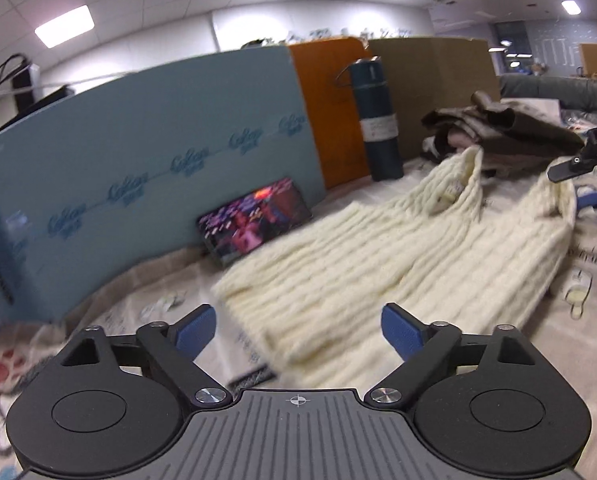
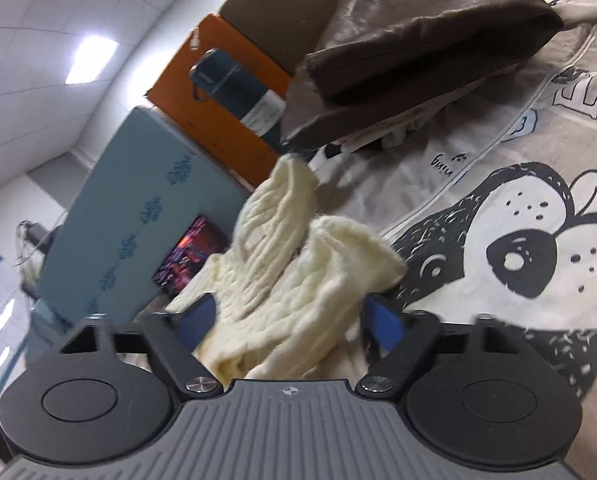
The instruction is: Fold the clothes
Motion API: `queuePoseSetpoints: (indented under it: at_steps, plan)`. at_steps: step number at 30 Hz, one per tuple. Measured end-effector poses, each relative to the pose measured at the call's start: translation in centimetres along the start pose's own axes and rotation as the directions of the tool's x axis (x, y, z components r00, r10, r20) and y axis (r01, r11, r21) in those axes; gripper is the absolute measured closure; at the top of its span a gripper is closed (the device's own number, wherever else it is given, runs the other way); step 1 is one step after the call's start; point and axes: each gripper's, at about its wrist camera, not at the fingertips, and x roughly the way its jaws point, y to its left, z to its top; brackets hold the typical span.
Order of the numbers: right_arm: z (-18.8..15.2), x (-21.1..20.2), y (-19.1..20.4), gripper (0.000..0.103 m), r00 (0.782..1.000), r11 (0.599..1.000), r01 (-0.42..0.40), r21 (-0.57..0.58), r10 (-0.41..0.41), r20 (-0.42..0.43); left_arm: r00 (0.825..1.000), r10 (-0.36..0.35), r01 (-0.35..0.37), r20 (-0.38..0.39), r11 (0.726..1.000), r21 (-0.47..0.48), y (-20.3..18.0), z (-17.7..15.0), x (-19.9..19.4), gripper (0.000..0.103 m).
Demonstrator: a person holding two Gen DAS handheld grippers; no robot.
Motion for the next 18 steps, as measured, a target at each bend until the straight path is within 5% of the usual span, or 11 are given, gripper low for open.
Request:
queuePoseSetpoints:
  at_steps: [2, 5, 11, 14, 18]
  plan:
    - [0.2, 0.5, -0.2, 0.067, 1.000, 1.000, 0.020, 0.003, -0.020, 0.013, 0.999, 0.017, -0.017, -0.027, 1.000, -0.026, 0.5, -0.5, 0.5, 0.008]
    - [0.7, 1.0, -0.2, 0.083, 0.999, 1.000, -0.013, 0.005, 0.013, 0.037, 0.998, 0.010, -0.016, -0.063, 0.996, -0.086, 1.3, -0.6, 2.3, 0.008]
    - [1.8, 1.4, 3.0, 0.087, 0.974, 0.974, -0.201, -0.103, 0.211, 0.089, 0.997, 0.031, -0.039, -0.073, 0.993, -0.108, 1.3, -0.6, 3.6, 0.004]
    - [1.6, 2.4, 6.2, 0.087, 0.956, 0.937, -0.275, -0.217, 0.291, 0.048, 0.997, 0.026, -0.034, -0.070, 0.993, -0.116, 1.4, -0.6, 3.6, 0.004]
    - [-0.3, 4.6, 10.7, 0.087, 0.951, 0.866, -0.301, -0.400, 0.303, -0.060, 0.997, 0.022, -0.031, -0.067, 0.992, -0.123, 1.6, -0.6, 3.5, 0.004]
